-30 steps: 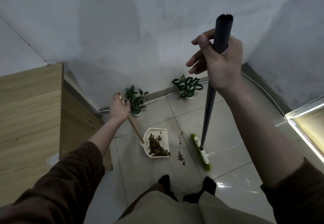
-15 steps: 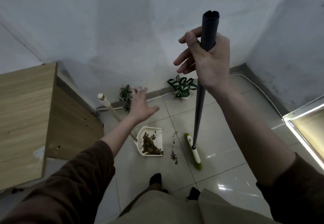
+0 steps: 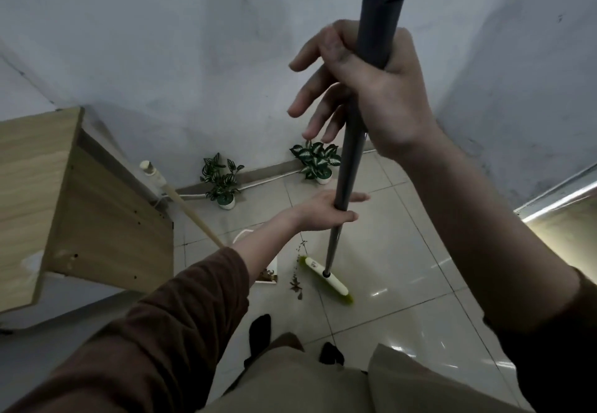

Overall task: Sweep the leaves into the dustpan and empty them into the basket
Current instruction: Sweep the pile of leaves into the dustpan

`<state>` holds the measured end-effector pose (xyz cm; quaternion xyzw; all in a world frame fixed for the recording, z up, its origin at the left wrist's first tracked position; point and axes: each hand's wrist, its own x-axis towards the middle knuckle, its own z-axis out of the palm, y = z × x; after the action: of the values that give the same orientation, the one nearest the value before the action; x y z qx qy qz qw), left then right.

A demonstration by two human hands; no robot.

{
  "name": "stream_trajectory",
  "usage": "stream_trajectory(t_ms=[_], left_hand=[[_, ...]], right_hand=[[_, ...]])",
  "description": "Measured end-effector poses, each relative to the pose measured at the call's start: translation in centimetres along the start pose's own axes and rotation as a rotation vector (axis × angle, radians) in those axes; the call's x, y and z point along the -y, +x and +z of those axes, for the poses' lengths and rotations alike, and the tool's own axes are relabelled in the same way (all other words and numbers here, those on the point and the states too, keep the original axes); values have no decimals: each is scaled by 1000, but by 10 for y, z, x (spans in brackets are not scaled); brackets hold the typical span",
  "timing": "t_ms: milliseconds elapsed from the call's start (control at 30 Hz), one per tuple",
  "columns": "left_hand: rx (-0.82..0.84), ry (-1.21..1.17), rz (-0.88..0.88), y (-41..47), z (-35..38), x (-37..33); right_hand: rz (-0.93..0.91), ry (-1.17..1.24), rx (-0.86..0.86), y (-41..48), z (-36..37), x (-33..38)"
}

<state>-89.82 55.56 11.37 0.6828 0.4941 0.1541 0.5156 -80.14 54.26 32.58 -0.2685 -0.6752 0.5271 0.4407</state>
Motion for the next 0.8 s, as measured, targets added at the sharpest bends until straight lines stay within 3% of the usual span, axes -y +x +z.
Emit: stream_trajectory(t_ms=[100,800], left_hand=[[8,-127,-30,-6,11,-6],[-285,-120,-202,0,17,21]], right_hand=[[12,36,59,-1,-9,5],[56,174,338,31,-10,-43]])
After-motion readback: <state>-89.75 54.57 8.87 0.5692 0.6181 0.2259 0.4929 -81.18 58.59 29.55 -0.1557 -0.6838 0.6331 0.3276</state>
